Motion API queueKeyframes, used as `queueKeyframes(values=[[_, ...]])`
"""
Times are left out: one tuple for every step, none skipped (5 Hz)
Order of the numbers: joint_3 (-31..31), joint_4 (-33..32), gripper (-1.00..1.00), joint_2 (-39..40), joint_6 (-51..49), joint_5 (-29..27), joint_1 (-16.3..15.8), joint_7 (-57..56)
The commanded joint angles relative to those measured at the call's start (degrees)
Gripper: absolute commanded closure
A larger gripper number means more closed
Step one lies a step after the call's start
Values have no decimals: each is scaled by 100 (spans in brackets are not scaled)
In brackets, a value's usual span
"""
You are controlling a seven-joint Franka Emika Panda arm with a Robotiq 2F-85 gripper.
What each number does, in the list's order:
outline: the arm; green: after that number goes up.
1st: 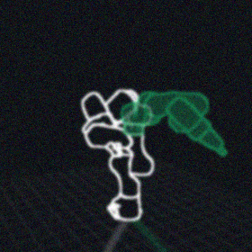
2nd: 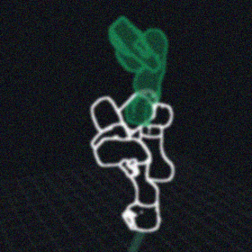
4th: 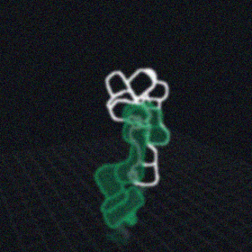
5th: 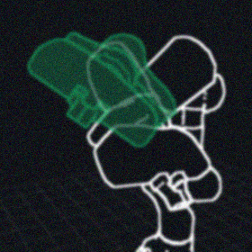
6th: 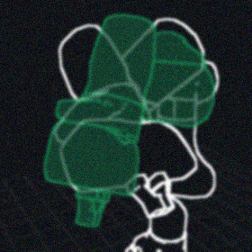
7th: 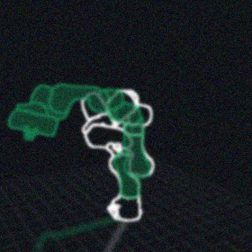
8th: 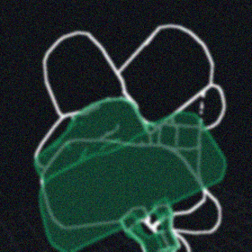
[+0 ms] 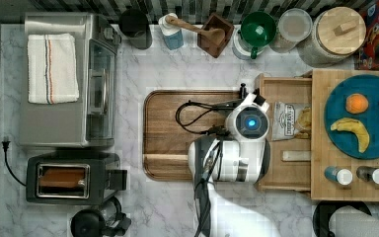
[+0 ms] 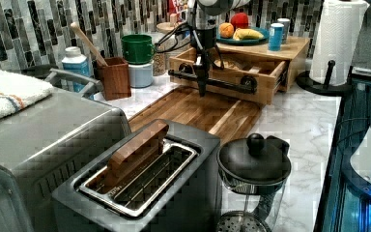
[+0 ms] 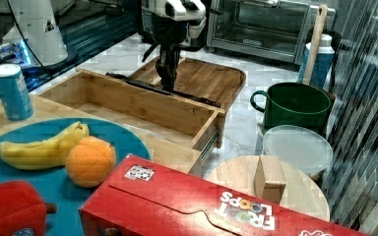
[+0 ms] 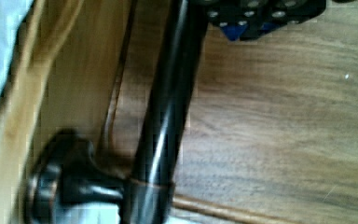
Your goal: Close the drawer.
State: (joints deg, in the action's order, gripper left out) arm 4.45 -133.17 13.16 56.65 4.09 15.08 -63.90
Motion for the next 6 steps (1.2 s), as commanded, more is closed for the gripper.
queueKeyframes(values=[[-668,1212,100,143,-376,-209,1001,-1361],[-798,1433,100,173,-697,-141,1087,-1537],[-890,1508,100,263,-571,-110,1175,-1671],[-978,1653,100,462,-356,-38,1273,-1858],[-952,1835,100,668,-185,-108,1474,-2270],[-1022,2105,100,773,-427,-135,1520,-2496]])
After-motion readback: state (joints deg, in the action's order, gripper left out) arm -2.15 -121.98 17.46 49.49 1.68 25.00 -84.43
